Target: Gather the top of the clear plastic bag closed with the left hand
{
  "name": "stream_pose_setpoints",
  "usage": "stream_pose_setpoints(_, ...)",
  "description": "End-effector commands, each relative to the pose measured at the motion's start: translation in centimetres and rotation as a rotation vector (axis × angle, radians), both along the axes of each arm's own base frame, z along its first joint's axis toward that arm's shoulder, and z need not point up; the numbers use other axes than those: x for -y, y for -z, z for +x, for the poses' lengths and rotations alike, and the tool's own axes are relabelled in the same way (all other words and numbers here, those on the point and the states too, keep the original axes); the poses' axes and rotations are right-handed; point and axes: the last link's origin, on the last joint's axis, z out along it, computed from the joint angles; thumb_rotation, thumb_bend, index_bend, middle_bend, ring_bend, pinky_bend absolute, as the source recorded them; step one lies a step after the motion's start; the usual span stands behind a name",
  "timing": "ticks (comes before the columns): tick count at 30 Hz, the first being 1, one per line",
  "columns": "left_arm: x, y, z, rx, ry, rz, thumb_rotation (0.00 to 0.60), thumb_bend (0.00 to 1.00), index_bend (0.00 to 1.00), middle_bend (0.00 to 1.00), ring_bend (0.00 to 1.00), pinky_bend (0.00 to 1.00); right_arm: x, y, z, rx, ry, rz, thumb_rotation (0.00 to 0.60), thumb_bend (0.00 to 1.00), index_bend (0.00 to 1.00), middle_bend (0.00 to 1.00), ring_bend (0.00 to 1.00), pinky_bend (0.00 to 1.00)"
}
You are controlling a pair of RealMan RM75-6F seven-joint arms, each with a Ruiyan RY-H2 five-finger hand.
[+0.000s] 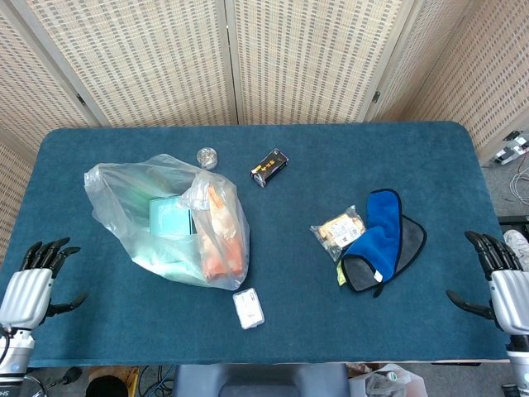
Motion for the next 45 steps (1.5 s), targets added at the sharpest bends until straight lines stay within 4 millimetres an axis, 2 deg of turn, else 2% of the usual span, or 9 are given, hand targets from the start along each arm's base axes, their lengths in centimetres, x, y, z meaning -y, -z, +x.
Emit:
stream_pose_setpoints(1, -0.1, -0.2, 0.1, 0.018, 0.011, -0.017, 0.600, 0.14, 0.22, 0.09, 0.10, 0.00, 0.0, -0.1, 0.1, 0.000, -0.005, -0.002, 0.600, 0.14, 0.06, 0.10, 0.07, 0.13)
stream_pose_setpoints(11, -1.2, -0.8, 1.5, 0.225, 0.062, -0.114, 0.600, 0.14, 0.21, 0.09, 0.10, 0.00, 0.8, -0.7, 1.1, -0.004, -0.063, -0.012, 0.600, 0.14, 0.06, 0.10, 0.07, 0.13)
stream_pose_setpoints(17, -2.6, -2.2, 3.4, 0.413, 0.114, -0.153, 0.600, 0.14, 0.17, 0.09, 0.10, 0.00, 2.7, -2.2, 3.7, -0.023, -0.184, -0.054, 0.600, 0.14, 0.06, 0.10, 0.07, 0.13)
stream_pose_setpoints(21, -3.4, -3.1, 4.7, 0.625, 0.122, -0.201, 0.600, 0.14, 0.15, 0.09, 0.10, 0.00, 4.2, -3.5, 5.9, -0.028, -0.252, -0.102, 0.600, 0.14, 0.06, 0.10, 0.07, 0.13)
stream_pose_setpoints(30, -5.2, -4.4, 7.2, 0.937, 0.134, -0.319, 0.600, 0.14, 0.11, 0.09, 0.10, 0.00, 6.4, -5.7, 9.8, -0.022, -0.312, -0.173, 0.600, 0.13, 0.06, 0.09, 0.04, 0.07)
stream_pose_setpoints(36, -6.0, -4.2, 9.3, 1.056, 0.156, -0.438, 0.600, 0.14, 0.11, 0.09, 0.11, 0.00, 7.2, -6.1, 11.2, -0.005, -0.328, -0.190, 0.600, 0.13, 0.06, 0.09, 0.04, 0.07)
stream_pose_setpoints(45, -8.2, -3.3, 11.1, 1.065, 0.143, -0.509, 0.600, 0.14, 0.11, 0.09, 0.11, 0.00, 7.7, -6.1, 12.1, -0.010, -0.357, -0.177, 0.600, 0.13, 0.05, 0.09, 0.04, 0.07)
